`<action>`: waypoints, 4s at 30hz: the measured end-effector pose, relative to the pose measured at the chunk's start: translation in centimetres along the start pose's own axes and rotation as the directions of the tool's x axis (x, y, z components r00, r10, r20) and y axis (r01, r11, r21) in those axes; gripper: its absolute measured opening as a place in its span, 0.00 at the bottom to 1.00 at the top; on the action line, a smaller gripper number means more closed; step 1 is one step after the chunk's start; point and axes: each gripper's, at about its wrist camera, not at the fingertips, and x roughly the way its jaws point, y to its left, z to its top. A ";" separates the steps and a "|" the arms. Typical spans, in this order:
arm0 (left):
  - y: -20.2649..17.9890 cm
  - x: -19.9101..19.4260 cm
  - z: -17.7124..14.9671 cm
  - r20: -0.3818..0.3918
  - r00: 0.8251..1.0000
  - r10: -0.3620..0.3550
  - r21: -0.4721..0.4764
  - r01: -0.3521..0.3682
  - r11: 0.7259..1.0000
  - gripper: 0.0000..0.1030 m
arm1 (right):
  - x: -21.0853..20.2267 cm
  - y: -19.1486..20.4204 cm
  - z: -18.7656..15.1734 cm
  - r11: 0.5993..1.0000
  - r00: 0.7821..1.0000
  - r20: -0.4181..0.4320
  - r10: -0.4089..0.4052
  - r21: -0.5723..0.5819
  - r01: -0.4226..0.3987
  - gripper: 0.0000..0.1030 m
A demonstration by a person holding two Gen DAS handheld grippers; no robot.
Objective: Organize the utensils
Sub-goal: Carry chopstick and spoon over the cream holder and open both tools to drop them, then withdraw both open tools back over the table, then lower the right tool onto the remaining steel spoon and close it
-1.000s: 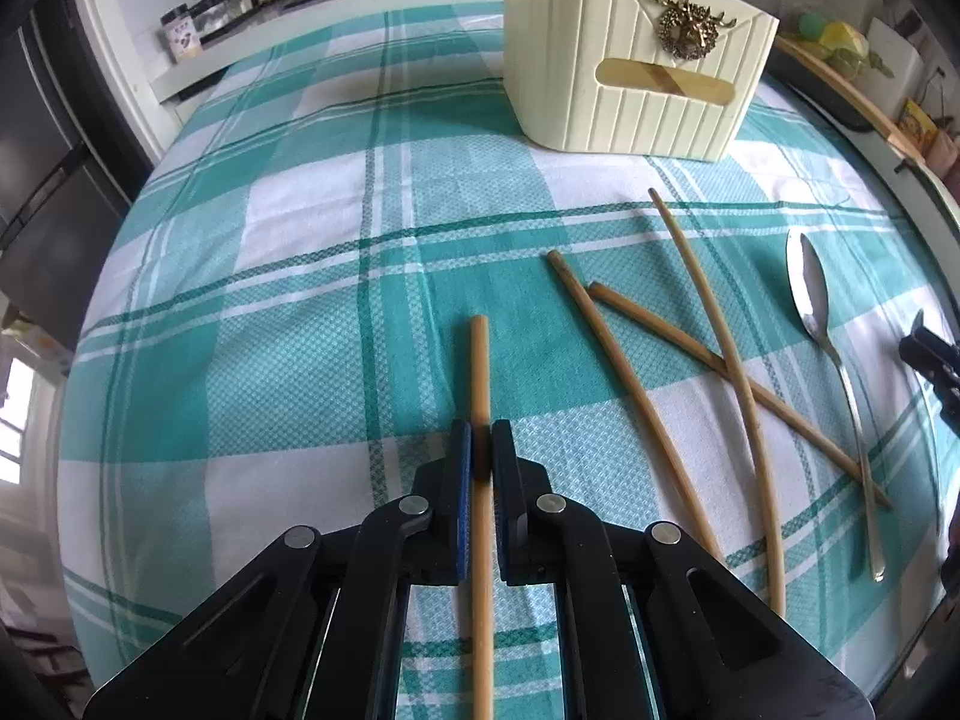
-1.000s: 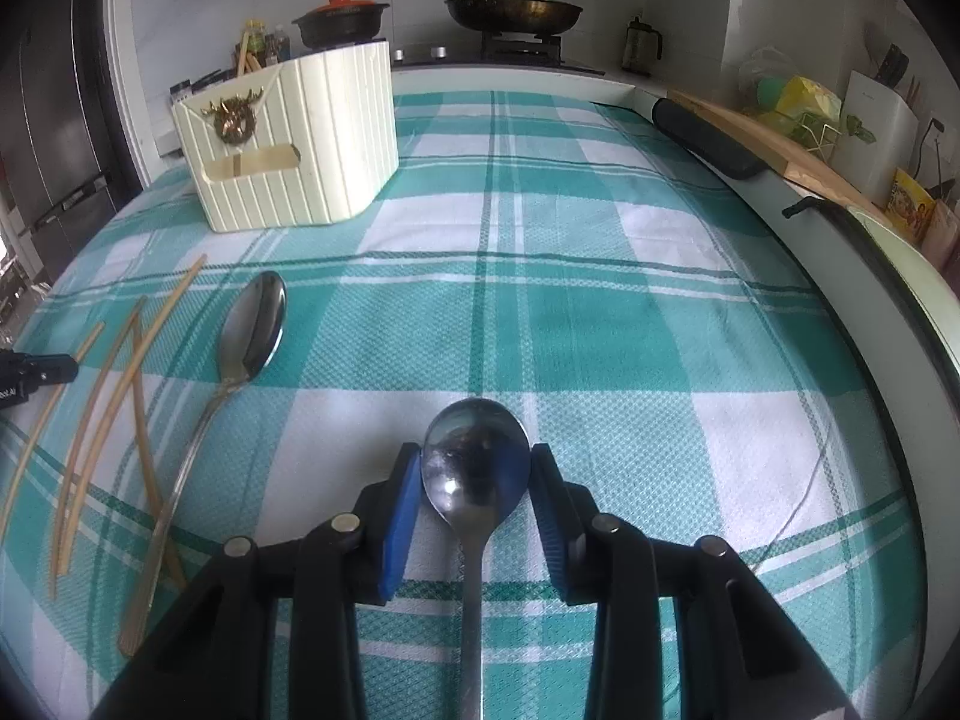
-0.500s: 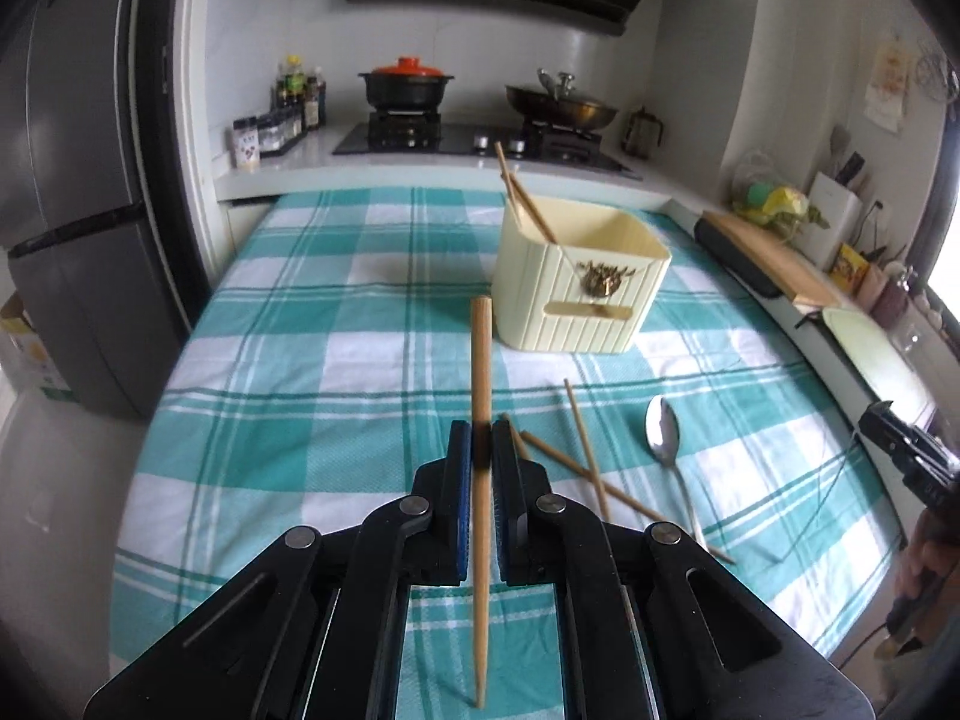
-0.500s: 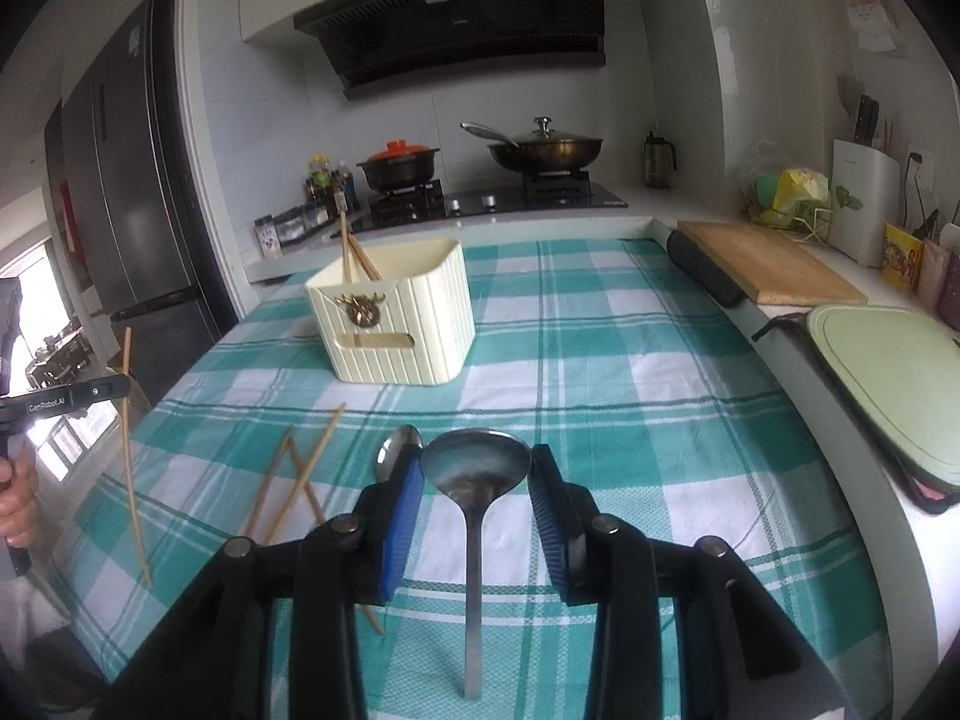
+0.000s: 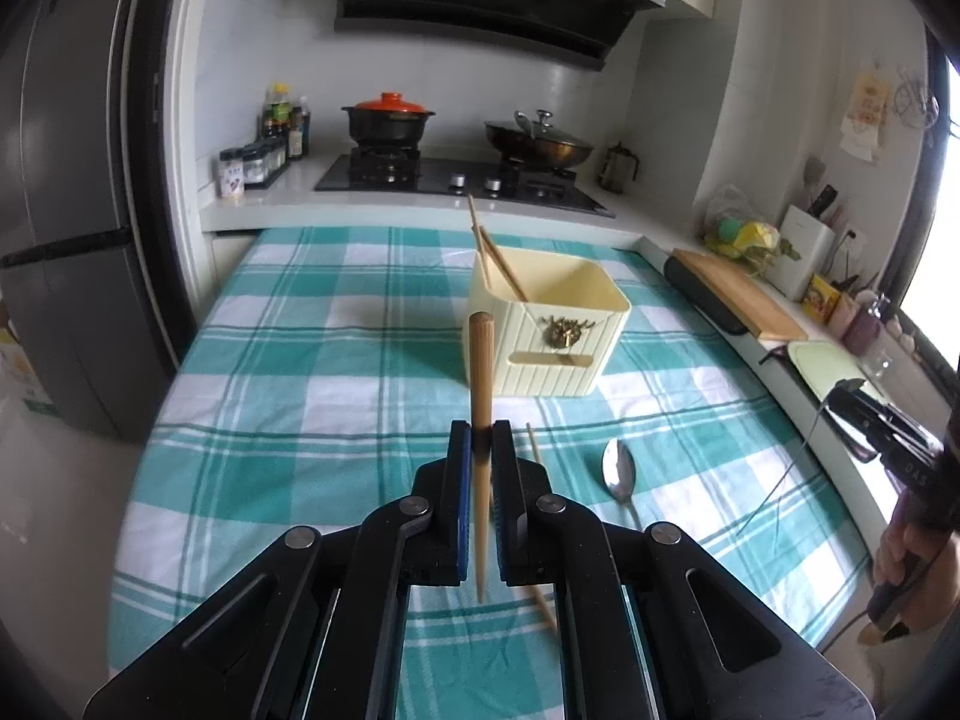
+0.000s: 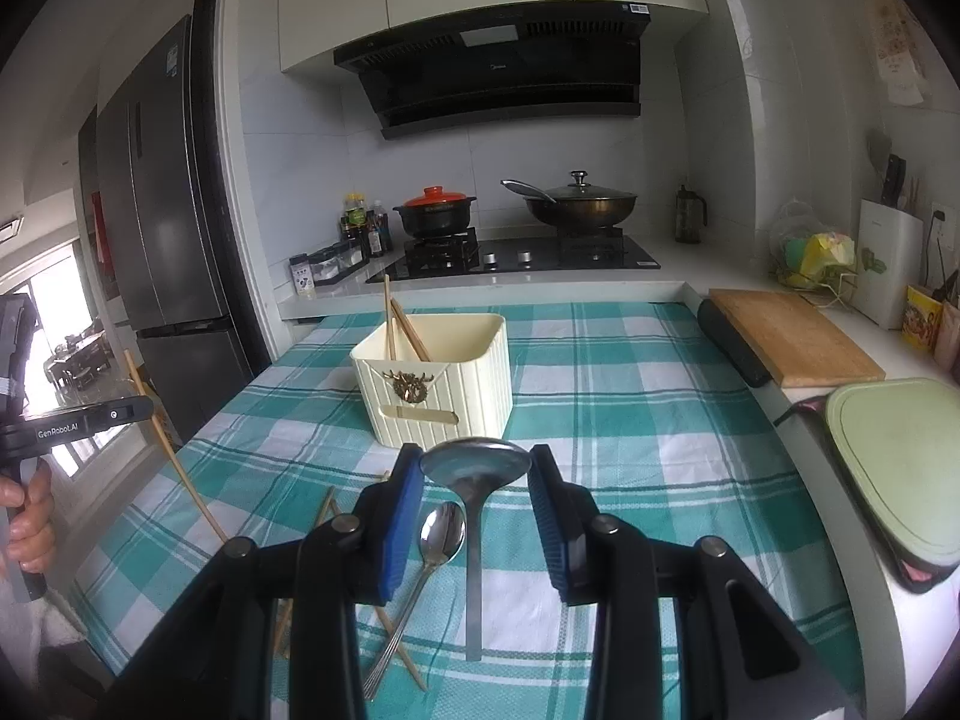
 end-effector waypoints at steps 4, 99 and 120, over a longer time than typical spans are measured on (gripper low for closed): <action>0.0 -0.2 2.0 0.010 0.999 -0.033 -0.005 0.033 0.999 0.04 | 1.2 -0.2 2.3 0.999 0.999 -0.011 0.038 0.011 -0.038 0.35; -2.5 3.6 -15.2 -0.231 0.964 0.133 -0.074 -0.154 0.985 0.69 | 1.1 3.8 -16.9 0.994 0.975 -0.200 -0.100 -0.064 0.089 0.49; -2.0 3.7 -15.1 -0.230 0.960 0.160 -0.090 -0.185 0.979 0.72 | 1.1 3.5 -17.0 0.994 0.970 -0.219 -0.102 -0.060 0.091 0.49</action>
